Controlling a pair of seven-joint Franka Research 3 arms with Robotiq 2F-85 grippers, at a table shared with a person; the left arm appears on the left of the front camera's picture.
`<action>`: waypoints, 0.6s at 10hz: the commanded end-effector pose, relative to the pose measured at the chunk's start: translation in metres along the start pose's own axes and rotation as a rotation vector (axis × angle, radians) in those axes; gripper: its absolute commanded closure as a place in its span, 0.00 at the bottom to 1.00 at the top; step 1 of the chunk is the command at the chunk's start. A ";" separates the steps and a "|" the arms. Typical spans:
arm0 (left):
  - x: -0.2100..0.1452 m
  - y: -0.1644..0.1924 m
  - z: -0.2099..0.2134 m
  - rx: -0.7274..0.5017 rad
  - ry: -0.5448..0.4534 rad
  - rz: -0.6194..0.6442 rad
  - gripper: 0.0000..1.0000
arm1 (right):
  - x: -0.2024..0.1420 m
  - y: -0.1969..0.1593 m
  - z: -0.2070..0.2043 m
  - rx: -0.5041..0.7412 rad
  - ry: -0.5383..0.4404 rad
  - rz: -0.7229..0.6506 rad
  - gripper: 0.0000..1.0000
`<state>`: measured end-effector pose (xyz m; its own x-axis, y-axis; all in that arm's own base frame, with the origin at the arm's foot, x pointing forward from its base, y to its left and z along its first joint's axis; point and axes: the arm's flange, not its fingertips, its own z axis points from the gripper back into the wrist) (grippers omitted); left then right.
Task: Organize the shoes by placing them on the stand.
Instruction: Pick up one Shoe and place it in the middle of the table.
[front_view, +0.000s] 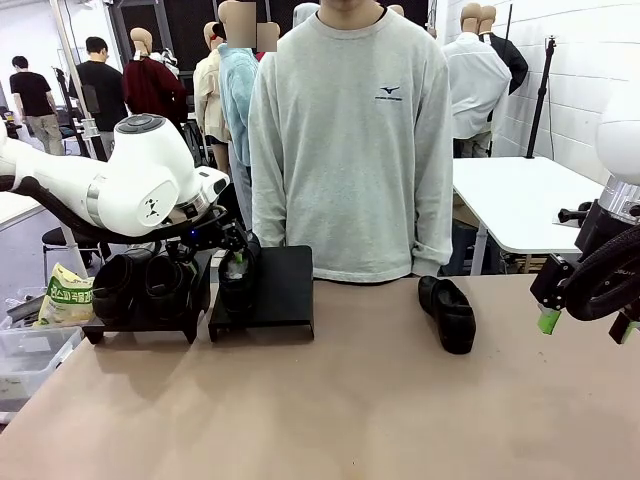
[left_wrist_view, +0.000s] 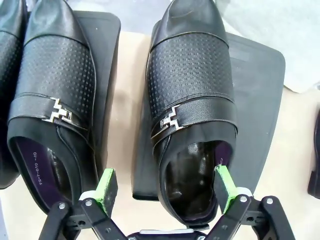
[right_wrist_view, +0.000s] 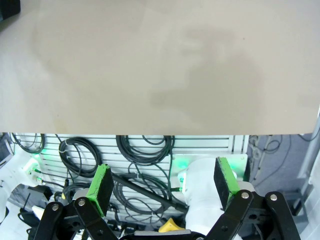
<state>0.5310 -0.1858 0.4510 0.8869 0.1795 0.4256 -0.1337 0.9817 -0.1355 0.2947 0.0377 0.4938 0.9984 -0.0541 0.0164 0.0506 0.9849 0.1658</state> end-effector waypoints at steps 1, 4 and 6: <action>0.000 0.000 0.000 0.000 0.000 0.000 0.00 | -0.001 -0.001 -0.001 0.004 0.006 0.012 0.00; -0.034 -0.008 0.071 -0.051 -0.163 -0.019 0.00 | -0.001 -0.001 -0.001 0.004 0.006 0.012 0.00; -0.070 -0.016 0.113 -0.148 0.012 -0.034 0.00 | -0.001 -0.001 -0.001 0.004 0.006 0.012 0.00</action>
<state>0.4503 -0.2100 0.5185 0.8453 0.1610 0.5094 -0.0600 0.9761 -0.2090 0.2946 0.0377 0.4937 0.9984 -0.0540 0.0159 0.0506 0.9849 0.1657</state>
